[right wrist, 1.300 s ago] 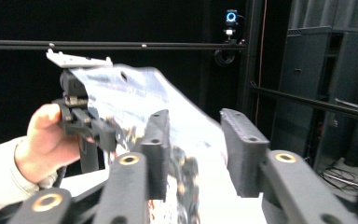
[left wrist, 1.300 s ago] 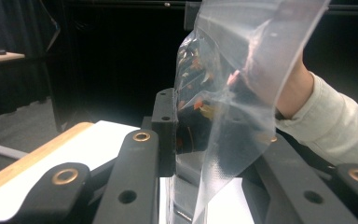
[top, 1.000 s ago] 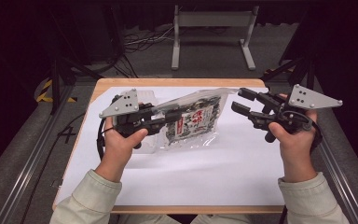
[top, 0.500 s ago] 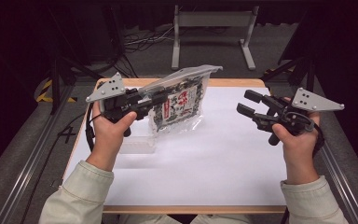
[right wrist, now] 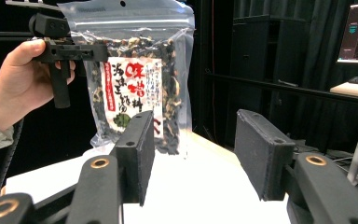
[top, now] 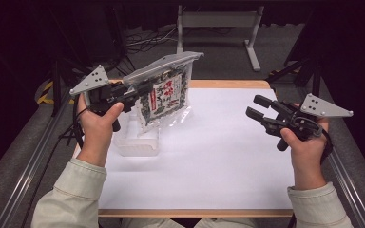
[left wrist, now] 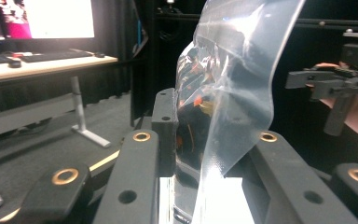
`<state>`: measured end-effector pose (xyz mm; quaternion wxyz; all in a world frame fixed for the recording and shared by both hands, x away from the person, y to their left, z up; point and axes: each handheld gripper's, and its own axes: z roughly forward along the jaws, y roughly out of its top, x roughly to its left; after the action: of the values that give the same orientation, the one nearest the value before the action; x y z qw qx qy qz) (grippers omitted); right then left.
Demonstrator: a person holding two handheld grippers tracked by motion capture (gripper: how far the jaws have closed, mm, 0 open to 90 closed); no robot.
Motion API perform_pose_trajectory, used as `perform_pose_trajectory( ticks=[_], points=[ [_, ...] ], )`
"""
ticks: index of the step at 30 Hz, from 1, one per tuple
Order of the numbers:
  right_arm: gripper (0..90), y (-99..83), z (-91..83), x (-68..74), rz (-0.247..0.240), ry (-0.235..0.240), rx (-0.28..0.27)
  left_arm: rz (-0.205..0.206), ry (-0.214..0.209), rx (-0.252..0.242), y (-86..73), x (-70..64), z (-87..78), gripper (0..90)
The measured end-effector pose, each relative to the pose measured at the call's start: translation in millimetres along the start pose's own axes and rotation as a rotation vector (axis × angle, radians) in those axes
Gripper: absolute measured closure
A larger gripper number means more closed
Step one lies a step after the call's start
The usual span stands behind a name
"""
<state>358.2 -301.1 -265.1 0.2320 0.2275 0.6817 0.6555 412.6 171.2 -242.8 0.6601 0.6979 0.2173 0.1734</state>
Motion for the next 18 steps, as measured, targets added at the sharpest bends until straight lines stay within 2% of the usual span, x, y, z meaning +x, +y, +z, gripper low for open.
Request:
perform_pose_trajectory(
  ticks=[10,12,15,18],
  points=[
    [48.3,-10.1,-4.4,-2.0,0.014,-0.012,0.017,-0.019,0.075,-0.013,-2.2,19.2,-12.1,73.0],
    [47.9,-13.2,-5.0,-2.2,0.022,-0.011,0.029,-0.025,0.085,-0.009,-3.1,23.4,-13.9,73.0],
    [47.5,-19.9,-5.3,-1.7,0.001,-0.024,0.064,-0.026,0.101,-0.003,-5.7,29.6,-15.4,73.0],
    [47.2,-25.2,-7.0,-1.1,0.002,-0.022,0.074,-0.03,0.115,0.003,-8.3,34.3,-17.0,73.0]
  ],
)
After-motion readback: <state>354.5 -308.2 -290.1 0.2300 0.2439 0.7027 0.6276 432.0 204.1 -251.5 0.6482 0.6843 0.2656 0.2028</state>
